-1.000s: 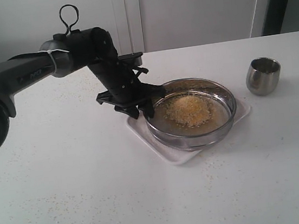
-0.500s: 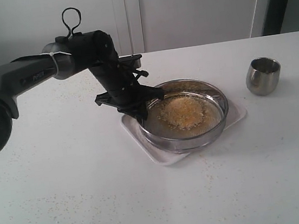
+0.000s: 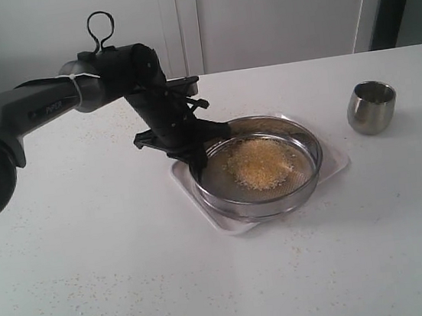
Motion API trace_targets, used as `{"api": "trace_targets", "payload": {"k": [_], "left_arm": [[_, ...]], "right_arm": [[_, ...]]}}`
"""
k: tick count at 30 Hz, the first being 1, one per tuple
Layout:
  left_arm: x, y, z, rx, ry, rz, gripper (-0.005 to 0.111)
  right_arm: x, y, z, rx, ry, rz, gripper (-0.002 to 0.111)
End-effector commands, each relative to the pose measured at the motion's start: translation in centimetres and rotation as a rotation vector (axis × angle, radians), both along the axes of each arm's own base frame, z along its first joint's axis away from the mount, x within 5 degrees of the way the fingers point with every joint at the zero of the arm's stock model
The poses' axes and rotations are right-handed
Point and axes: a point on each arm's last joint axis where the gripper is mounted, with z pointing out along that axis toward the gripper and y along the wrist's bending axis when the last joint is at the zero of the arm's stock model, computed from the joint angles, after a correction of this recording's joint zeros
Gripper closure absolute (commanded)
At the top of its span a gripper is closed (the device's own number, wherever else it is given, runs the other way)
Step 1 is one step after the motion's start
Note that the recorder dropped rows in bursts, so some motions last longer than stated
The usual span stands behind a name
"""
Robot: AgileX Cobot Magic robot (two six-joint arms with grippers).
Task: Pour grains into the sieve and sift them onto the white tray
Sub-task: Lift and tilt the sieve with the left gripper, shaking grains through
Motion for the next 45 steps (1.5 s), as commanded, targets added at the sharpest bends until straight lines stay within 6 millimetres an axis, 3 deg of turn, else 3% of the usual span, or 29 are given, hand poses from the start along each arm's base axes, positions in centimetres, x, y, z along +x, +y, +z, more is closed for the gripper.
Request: {"api": "trace_targets", "payload": {"k": [1, 8, 17, 24, 30, 36, 40, 45], "left_arm": [[0.0, -0.2, 1.5, -0.037, -0.034, 0.026, 0.107], [0.6, 0.0, 2.9, -0.068, -0.074, 0.040, 0.107], [0.6, 3.2, 3.1, 0.032, 0.046, -0.020, 0.107], [1.7, 0.5, 4.1, -0.232, -0.089, 0.069, 0.107], [0.6, 1.4, 4.6, -0.110, -0.066, -0.087, 0.107], [1.5, 1.1, 4.8, -0.161, -0.120, 0.022, 0.107], [-0.1, 1.9, 5.9, -0.063, -0.063, -0.140, 0.107], [1.0, 1.1, 6.7, -0.155, -0.177, -0.036, 0.107]], "right_arm": [[-0.1, -0.2, 0.1, -0.002, -0.016, -0.014, 0.108], [-0.1, -0.2, 0.1, -0.002, -0.014, -0.014, 0.108], [-0.1, -0.2, 0.1, -0.002, -0.014, -0.014, 0.108], [-0.1, -0.2, 0.1, -0.002, -0.014, -0.014, 0.108], [-0.1, -0.2, 0.1, -0.002, -0.014, -0.014, 0.108], [-0.1, -0.2, 0.1, -0.002, -0.014, -0.014, 0.108], [-0.1, -0.2, 0.1, -0.002, -0.014, -0.014, 0.108], [-0.1, -0.2, 0.1, -0.002, -0.016, -0.014, 0.108]]}}
